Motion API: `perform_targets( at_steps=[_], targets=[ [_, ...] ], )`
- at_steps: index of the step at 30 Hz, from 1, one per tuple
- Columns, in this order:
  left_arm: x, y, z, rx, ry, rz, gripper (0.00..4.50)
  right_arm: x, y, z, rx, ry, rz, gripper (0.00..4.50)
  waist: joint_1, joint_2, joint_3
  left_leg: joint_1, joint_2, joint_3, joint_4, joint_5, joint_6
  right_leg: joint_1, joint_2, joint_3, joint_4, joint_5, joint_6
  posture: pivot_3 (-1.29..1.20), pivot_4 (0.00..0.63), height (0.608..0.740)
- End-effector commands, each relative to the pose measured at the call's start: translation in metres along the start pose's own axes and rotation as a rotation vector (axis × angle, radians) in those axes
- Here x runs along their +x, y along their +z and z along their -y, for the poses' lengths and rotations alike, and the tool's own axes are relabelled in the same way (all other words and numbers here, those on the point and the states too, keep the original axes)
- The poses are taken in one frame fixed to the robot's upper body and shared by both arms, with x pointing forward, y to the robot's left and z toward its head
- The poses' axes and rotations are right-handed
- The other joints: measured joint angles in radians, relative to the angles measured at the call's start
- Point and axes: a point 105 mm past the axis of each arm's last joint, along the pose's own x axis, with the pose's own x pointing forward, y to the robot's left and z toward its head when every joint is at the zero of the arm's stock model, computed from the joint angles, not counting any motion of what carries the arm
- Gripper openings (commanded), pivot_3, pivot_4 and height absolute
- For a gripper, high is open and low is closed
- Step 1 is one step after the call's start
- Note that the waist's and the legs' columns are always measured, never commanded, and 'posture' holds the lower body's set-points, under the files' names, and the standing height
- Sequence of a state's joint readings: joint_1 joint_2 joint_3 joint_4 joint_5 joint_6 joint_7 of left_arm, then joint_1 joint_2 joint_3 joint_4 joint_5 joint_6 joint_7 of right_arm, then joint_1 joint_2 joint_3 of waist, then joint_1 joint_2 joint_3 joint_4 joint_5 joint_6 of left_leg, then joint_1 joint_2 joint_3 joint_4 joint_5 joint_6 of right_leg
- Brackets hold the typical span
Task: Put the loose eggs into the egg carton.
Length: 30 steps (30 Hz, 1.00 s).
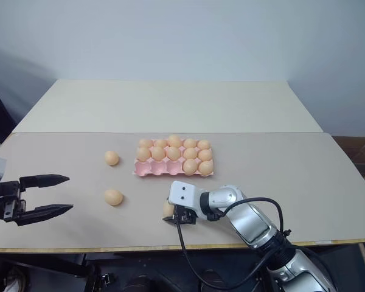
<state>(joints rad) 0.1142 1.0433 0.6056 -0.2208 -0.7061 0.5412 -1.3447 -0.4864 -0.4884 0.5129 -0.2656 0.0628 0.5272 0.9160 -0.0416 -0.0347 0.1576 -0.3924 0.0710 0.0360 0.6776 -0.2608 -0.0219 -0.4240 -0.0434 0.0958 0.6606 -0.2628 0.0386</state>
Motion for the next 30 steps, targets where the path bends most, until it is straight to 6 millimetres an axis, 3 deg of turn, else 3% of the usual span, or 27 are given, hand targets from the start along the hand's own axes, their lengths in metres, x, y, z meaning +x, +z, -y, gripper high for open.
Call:
perform_targets(
  at_steps=[1,6,8,14,18,23,24,30],
  targets=[
    [-0.001,0.009,0.000,0.057,0.007,0.000,4.50,-0.007,0.021,0.009,-0.018,-0.029,0.078,2.71,0.000,0.000,0.000,0.000,0.000,0.000,0.000,0.000,0.000,0.000,0.000,0.000,0.000,0.000,0.000,0.00,0.150,0.740],
    [-0.002,0.009,0.000,0.059,0.014,-0.001,4.50,-0.021,0.059,0.052,-0.047,-0.191,0.193,2.71,-0.005,0.000,0.000,0.000,0.000,0.000,0.000,0.000,0.000,0.000,0.000,0.000,0.001,0.000,0.000,0.00,0.150,0.740],
    [-0.001,0.009,0.000,0.059,0.016,0.000,4.50,-0.024,0.066,0.069,-0.050,-0.251,0.205,2.71,-0.004,0.000,0.000,0.001,0.000,0.000,0.000,0.000,0.000,0.000,0.000,0.000,0.002,0.000,0.000,0.00,0.150,0.740],
    [0.000,0.008,0.001,0.057,0.021,0.005,4.50,-0.019,0.048,0.113,-0.076,-0.435,0.071,2.71,-0.002,0.000,0.000,0.000,0.000,0.000,0.000,0.000,0.000,0.000,0.000,0.000,0.000,0.000,0.000,0.00,0.150,0.740],
    [0.000,0.008,0.001,0.058,0.026,0.006,4.50,-0.013,0.042,0.118,-0.071,-0.443,0.042,2.71,-0.005,0.000,0.000,-0.001,0.000,0.000,-0.001,0.000,0.000,-0.002,0.000,0.000,0.001,0.000,-0.001,0.00,0.150,0.740],
    [-0.002,0.008,0.002,0.059,0.031,0.001,4.50,-0.016,0.051,0.109,-0.070,-0.399,0.089,4.32,-0.007,0.000,0.000,-0.001,0.000,0.000,-0.001,0.000,0.000,-0.002,0.000,0.000,0.001,-0.001,-0.001,0.00,0.150,0.740],
    [-0.002,0.008,0.002,0.058,0.032,0.000,4.50,-0.017,0.053,0.108,-0.073,-0.393,0.104,4.45,-0.007,0.000,0.000,-0.001,0.000,0.000,-0.001,0.000,0.000,-0.002,0.000,0.000,0.001,-0.001,-0.001,0.00,0.150,0.740],
    [0.001,0.011,0.000,0.051,0.028,0.025,4.50,-0.040,0.067,0.101,-0.063,-0.363,0.183,4.45,-0.003,0.000,0.000,-0.001,0.000,0.000,-0.001,0.000,0.000,-0.002,0.000,0.000,0.001,-0.001,-0.001,0.00,0.150,0.740]
  ],
)
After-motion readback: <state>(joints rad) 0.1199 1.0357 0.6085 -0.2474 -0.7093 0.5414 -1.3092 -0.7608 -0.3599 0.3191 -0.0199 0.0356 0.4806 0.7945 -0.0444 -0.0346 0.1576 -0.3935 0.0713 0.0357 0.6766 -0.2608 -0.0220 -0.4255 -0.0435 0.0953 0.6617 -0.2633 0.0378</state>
